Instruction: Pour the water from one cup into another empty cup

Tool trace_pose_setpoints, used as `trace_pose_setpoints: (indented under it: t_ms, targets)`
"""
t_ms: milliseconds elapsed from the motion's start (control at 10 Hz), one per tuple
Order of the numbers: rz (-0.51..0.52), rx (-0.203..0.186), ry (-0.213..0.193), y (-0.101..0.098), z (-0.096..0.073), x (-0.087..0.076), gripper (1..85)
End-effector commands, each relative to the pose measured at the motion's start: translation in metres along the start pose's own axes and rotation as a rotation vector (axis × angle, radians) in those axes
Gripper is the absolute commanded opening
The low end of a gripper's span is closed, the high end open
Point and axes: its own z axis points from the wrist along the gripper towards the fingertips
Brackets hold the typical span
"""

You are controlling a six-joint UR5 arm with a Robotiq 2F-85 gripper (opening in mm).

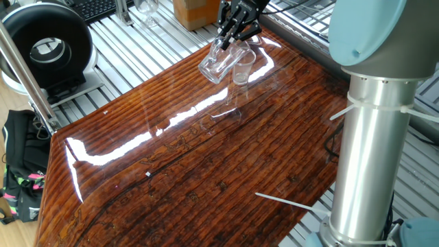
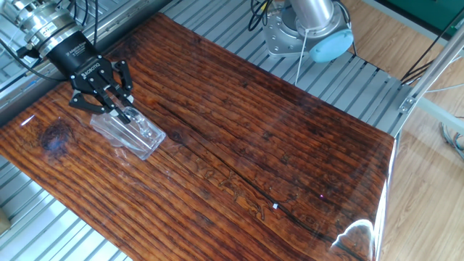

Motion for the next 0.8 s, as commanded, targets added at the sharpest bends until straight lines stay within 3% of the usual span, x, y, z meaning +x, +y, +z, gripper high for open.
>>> trace_pose_setpoints:
  t_ms: [0,300,500,700]
  targets:
    - [-0.003,0.006,-0.008,-0.0018,-0.0017,-0.0029,1.7]
    - [-0.001,0.000,0.017,-0.0003,-0.0013,0.0029,1.7]
    - [0.003,0.000,-0.003,-0.0004,-0.0015,-0.0022,1.7]
    - [0.032,-0.023,0.032,0.0046,-0.0011,0.0052,1.7]
